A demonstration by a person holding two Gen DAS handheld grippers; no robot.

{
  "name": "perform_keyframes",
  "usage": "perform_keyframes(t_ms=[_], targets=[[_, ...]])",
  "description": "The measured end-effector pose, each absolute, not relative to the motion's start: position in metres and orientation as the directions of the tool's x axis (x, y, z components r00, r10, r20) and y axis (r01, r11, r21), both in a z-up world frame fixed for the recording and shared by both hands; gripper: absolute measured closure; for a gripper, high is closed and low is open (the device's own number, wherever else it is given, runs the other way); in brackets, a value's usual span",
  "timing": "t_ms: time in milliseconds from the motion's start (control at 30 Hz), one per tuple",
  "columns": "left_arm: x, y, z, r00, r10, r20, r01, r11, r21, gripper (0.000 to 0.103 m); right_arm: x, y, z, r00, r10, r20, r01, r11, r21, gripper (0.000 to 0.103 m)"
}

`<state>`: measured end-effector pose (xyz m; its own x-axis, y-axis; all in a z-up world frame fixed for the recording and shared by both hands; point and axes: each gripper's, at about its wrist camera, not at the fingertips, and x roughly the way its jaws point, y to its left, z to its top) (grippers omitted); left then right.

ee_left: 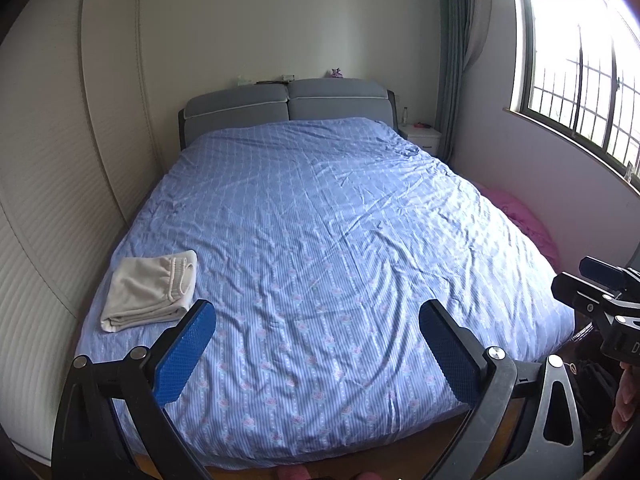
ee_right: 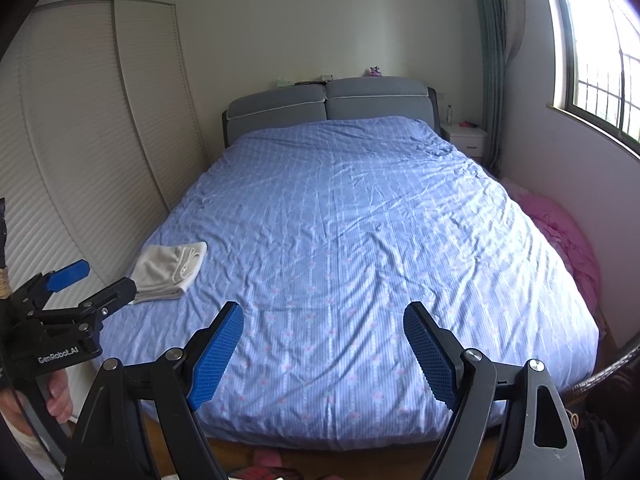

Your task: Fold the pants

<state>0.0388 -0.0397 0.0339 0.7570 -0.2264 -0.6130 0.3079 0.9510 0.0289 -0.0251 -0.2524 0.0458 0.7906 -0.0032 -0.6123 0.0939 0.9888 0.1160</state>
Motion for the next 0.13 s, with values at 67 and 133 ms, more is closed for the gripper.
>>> perform_keyframes(t_ms=[67, 133], targets=[[0.041, -0.0386, 0.0341, 0.758, -0.225, -0.612, 0.304, 0.952, 0.027, 0.0, -0.0248, -0.2533, 0.0447, 0.789, -0.006, -0.615, 0.097, 0.989, 0.116, 0.021], [0.0422, -0.0378, 0.0334, 0.758, -0.224, -0.612, 0.304, 0.952, 0.028, 0.0, -0.0244, -0.2541, 0.0436, 0.788, -0.006, -0.616, 0.099, 0.988, 0.118, 0.021]])
